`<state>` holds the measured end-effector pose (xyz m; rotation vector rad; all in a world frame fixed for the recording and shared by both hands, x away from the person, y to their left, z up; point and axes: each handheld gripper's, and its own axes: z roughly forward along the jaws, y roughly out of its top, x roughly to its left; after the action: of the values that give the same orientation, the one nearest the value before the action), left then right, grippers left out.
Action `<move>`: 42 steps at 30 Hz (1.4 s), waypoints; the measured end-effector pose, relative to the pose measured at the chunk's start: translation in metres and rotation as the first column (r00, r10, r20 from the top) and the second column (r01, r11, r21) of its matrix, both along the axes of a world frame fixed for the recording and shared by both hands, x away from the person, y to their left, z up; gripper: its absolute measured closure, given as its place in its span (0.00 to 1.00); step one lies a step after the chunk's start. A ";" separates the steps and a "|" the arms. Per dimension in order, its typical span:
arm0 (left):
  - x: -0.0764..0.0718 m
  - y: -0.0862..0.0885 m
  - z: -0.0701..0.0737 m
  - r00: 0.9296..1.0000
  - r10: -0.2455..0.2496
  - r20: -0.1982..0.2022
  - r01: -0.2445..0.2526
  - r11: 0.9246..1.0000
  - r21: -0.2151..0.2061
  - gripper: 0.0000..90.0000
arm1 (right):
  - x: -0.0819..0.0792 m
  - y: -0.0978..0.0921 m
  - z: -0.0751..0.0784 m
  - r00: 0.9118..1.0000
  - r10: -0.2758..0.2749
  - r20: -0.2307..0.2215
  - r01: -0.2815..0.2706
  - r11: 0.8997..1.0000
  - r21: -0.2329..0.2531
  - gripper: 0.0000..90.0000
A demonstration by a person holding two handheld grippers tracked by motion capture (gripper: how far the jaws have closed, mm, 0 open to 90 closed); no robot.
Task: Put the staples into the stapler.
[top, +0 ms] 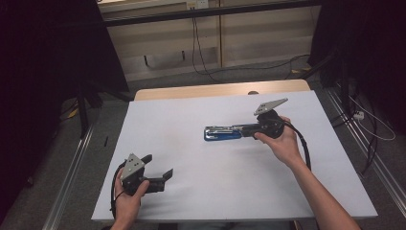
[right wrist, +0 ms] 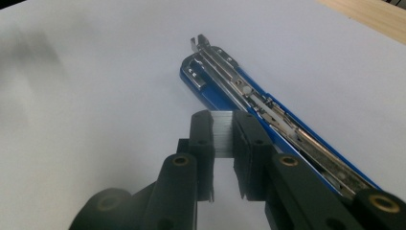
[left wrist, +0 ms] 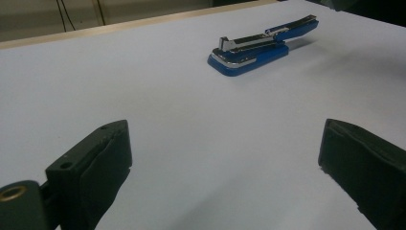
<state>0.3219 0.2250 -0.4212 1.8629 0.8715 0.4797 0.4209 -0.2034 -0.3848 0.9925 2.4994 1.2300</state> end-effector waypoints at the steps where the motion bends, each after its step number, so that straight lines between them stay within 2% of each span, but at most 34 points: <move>1: 0.000 0.000 0.000 1.000 -0.002 0.000 0.002 1.000 0.002 0.05 | 0.001 0.001 0.001 1.000 0.003 0.001 -0.003 1.000 -0.002 0.87; 10: 0.000 0.000 0.000 1.000 0.002 0.000 -0.002 1.000 0.000 0.05 | 0.012 0.009 0.003 1.000 -0.003 0.019 0.003 1.000 -0.004 0.87; 17: 0.000 0.001 0.000 1.000 0.004 -0.002 -0.004 1.000 0.004 0.05 | 0.023 0.013 0.006 1.000 -0.006 0.015 0.006 1.000 -0.008 0.87; 30: 0.000 0.001 0.000 1.000 0.007 0.003 -0.007 1.000 0.002 0.05 | 0.033 0.028 0.012 0.999 0.008 0.037 -0.007 1.000 -0.024 0.87; 42: 0.000 0.000 -0.001 1.000 0.007 0.003 -0.007 1.000 0.014 0.05 | 0.045 0.043 0.015 1.000 0.020 0.024 -0.019 0.999 -0.040 0.87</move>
<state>0.3221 0.2253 -0.4218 1.8727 0.8749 0.4935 0.4660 -0.1608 -0.3703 0.9399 2.5109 1.1857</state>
